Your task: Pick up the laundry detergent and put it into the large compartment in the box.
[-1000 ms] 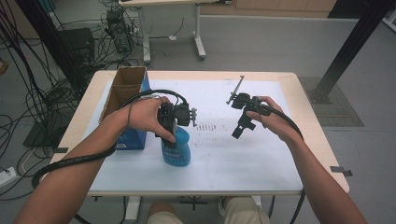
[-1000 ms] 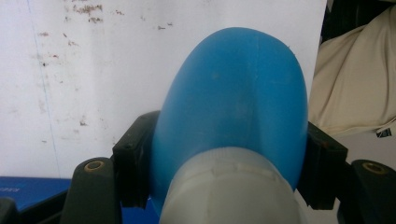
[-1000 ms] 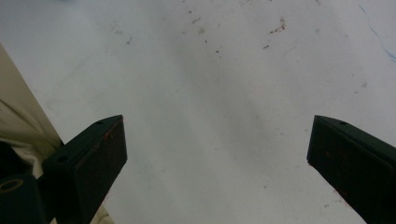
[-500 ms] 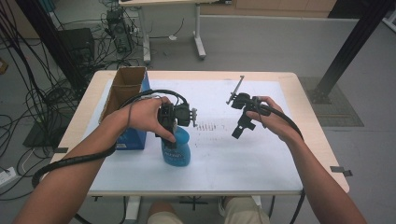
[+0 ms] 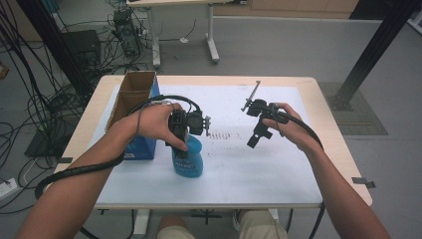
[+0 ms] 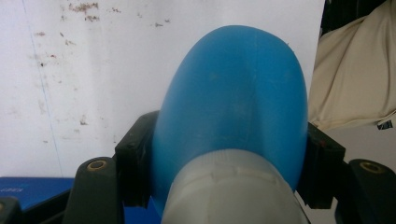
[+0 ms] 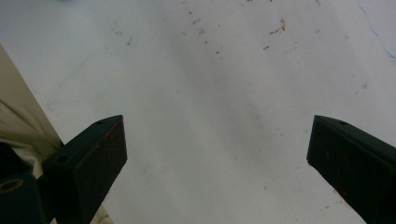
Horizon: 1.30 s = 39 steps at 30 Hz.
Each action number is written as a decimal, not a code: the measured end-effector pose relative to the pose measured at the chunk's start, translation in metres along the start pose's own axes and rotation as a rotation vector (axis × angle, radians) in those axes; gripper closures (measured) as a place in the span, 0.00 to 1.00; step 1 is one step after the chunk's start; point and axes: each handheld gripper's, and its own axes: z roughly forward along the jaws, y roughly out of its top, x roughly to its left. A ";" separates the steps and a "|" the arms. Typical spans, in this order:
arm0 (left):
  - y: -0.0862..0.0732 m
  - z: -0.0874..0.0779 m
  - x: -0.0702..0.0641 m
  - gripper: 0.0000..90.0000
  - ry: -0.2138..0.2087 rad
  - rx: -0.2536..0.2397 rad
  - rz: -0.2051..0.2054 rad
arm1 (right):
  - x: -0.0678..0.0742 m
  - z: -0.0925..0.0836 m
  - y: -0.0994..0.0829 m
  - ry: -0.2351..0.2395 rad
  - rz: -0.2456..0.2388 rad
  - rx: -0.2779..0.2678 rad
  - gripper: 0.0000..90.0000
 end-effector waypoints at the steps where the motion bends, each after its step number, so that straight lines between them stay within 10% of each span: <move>1: 0.000 0.000 0.000 0.39 0.000 0.000 0.001 | 0.000 0.000 0.000 0.001 0.002 0.000 0.05; 39: 0.008 0.000 0.002 0.39 -0.013 0.033 0.017 | 0.000 -0.001 -0.001 0.001 0.004 0.001 0.05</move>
